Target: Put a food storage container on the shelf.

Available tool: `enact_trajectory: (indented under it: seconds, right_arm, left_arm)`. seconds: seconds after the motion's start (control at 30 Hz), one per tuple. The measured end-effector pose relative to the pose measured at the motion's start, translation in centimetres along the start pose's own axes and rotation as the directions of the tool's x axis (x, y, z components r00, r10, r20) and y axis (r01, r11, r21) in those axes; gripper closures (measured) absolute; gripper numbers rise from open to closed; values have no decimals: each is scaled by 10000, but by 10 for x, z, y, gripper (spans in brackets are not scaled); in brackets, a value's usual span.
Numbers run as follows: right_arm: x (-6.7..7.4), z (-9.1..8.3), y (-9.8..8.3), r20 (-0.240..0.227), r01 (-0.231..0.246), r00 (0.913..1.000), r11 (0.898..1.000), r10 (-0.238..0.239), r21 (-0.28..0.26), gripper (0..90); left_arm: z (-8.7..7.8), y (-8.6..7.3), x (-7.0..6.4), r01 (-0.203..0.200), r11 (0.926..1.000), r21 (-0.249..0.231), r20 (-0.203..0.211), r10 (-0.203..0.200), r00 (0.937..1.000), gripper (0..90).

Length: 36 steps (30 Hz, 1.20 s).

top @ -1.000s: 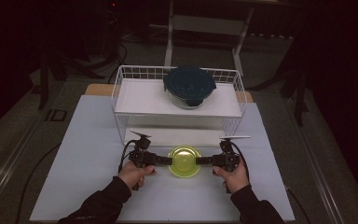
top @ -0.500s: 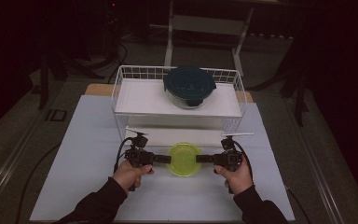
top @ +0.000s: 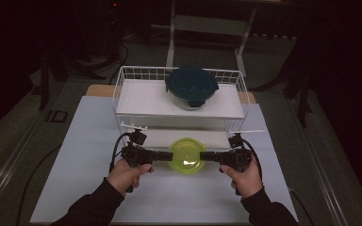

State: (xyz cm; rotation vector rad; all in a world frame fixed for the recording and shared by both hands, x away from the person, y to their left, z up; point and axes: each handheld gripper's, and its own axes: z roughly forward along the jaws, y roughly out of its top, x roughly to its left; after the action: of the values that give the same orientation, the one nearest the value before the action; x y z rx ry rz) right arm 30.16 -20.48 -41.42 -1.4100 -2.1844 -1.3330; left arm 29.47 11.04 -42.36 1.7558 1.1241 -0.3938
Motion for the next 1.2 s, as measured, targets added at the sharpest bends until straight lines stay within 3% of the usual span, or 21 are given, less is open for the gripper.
enact_trajectory:
  seconds: [0.4,0.77,1.2]
  right_arm:
    - [35,-28,26,-123,622,9979,9960,-631,-634,811]
    - [62,-51,56,67,1212,9926,9849,-1213,-1235,812]
    - [76,-65,94,392,1476,9890,9736,-1429,-1742,810]
  left_arm:
    - [-33,27,-35,-679,9960,-575,156,689,9975,816]
    - [-53,53,-61,-1035,9882,-1125,123,1056,9943,819]
    - [-66,93,-78,-1350,9803,-1441,-201,1335,9908,819]
